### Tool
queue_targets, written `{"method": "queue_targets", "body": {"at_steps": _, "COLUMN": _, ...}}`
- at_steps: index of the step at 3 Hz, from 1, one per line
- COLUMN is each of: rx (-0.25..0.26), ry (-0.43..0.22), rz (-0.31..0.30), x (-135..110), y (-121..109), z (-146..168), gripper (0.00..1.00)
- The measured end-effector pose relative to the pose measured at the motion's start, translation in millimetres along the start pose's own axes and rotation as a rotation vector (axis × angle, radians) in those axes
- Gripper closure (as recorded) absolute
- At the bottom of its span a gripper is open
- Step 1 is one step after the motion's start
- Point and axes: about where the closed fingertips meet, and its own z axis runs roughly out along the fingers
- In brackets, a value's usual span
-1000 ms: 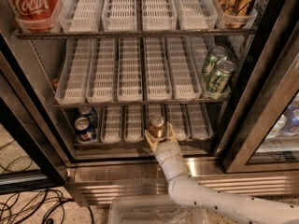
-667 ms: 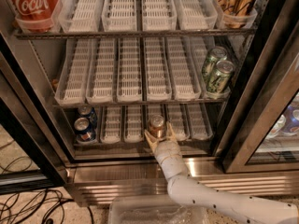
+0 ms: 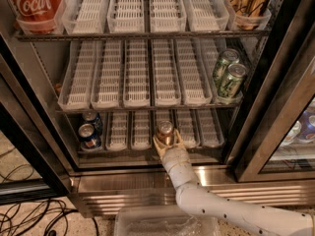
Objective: Pick orange can from bottom shelf of fridge
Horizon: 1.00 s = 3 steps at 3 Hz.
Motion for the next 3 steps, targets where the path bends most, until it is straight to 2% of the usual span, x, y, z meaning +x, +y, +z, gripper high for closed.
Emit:
{"method": "queue_targets", "body": {"at_steps": 1, "rx": -0.005, "ry": 0.003, "rz": 0.011, "x": -0.5, "y": 0.5, "z": 2.1, "gripper": 1.00}}
{"method": "queue_targets", "body": {"at_steps": 3, "rx": -0.025, "ry": 0.010, "rz": 0.036, "x": -7.0, "y": 1.4, "z": 4.4, "gripper": 1.00}}
